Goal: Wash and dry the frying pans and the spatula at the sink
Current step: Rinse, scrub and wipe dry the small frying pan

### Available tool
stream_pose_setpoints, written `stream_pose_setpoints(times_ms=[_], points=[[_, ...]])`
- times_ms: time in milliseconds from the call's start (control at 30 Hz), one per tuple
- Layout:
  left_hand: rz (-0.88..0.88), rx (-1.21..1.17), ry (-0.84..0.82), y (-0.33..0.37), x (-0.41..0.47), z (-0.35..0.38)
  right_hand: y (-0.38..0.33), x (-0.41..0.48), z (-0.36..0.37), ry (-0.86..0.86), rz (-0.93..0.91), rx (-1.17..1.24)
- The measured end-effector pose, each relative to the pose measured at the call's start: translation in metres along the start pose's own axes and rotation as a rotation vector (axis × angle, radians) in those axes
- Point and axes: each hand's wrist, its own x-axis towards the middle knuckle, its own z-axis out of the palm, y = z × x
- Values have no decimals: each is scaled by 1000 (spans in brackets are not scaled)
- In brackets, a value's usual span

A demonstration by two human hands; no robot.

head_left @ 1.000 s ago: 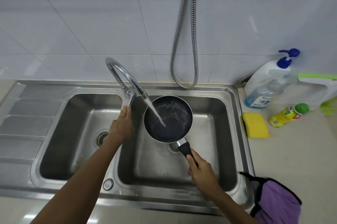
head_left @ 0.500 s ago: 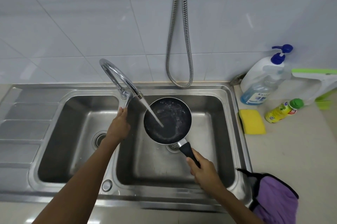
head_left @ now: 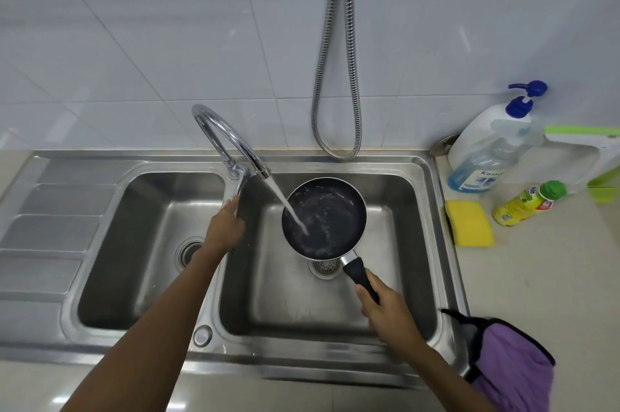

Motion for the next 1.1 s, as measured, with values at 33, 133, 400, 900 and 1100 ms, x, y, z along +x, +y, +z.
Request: stream_pose_setpoints(times_ms=[33,133,400,900,1100], points=[[-41,-131,31,-1,3,1,-1,4,-5,10,3,-37],[-220,-517,128,4,8,4,-7,13,-18,7,-17,-171],[-192,-791,280,27,12,-18,-10,13,-33,32,-131,-675],[-48,-885,80,43,9,-13,-34,-22,-36,218,-149,-681],[-195,-731,-195,42,-116,96,-51,-33,-21,236,-74,-366]])
